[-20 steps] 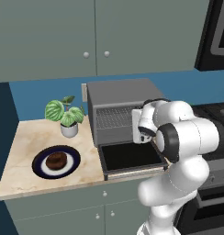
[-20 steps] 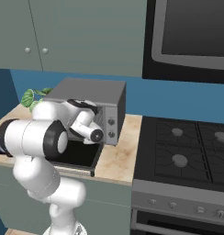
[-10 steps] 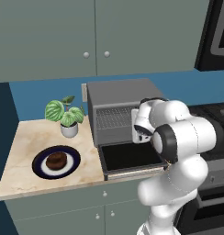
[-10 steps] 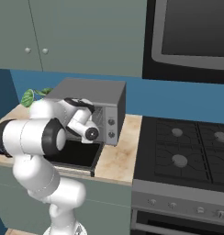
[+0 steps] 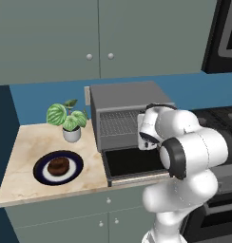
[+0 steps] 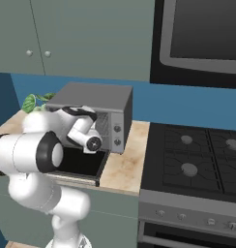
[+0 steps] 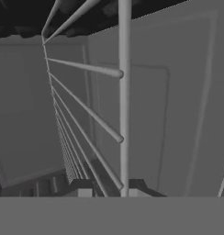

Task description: Pick up the bagel from the plate, place it on the toaster oven rack, close the door, and set the timer.

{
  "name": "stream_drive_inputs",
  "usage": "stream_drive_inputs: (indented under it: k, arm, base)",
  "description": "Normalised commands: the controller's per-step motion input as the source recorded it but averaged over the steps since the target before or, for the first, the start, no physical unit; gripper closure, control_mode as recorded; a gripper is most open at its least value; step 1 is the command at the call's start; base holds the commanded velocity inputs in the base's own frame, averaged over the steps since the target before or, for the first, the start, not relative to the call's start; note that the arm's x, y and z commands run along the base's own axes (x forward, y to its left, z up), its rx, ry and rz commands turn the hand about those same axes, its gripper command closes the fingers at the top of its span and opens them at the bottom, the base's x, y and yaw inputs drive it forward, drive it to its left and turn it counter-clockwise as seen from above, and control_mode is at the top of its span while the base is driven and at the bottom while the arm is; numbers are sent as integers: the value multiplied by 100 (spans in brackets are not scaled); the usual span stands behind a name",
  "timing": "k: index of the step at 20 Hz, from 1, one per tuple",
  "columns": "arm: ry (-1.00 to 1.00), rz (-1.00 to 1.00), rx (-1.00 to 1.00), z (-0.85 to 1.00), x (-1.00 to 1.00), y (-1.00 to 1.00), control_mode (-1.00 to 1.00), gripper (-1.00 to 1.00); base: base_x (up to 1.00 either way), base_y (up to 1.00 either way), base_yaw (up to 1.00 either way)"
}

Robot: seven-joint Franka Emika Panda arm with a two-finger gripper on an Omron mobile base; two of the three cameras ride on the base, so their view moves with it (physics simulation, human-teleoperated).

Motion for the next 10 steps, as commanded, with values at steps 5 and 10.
stream_drive_inputs:
  k: [5, 10]
  arm:
    - [0, 0, 2, 0, -63, -3, -100, 100]
    - [5, 0, 3, 0, -96, -10, -100, 100]
  base:
    - [0, 0, 0]
    - [0, 0, 0]
